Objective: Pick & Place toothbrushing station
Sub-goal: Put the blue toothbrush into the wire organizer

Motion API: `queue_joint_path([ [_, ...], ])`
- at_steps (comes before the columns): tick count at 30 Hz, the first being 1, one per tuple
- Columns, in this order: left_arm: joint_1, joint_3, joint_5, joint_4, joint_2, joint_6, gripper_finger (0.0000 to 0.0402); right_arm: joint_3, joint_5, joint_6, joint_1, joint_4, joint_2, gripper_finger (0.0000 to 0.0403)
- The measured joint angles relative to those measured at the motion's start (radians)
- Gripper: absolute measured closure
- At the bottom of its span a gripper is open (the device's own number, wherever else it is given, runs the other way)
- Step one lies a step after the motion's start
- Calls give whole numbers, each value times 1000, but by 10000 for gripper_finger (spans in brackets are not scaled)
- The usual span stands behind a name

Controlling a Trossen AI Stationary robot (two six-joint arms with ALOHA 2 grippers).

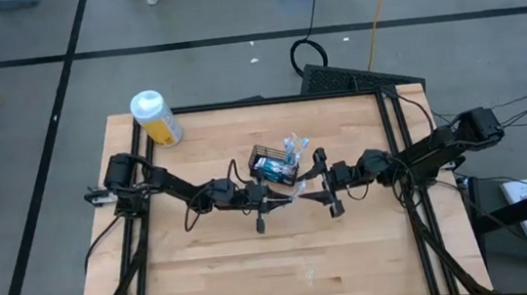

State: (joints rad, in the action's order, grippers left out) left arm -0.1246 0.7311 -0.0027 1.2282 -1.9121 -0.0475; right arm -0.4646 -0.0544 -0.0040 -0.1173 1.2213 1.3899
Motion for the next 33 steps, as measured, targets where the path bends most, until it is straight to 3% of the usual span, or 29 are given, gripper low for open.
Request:
queue_joint_path([
  [4,0,0,2,-1,0,0,386,0,2,-4,0,0,0,268],
  [10,4,0,0,-4,0,-2,386,0,-4,-32,-2,-1,0,384],
  [28,13,0,56,-25,0,13,385,0,0,-46,-10,-12,0,387],
  [33,15,0,84,-56,2,32,335,0,1,-42,-10,-14,0,387],
])
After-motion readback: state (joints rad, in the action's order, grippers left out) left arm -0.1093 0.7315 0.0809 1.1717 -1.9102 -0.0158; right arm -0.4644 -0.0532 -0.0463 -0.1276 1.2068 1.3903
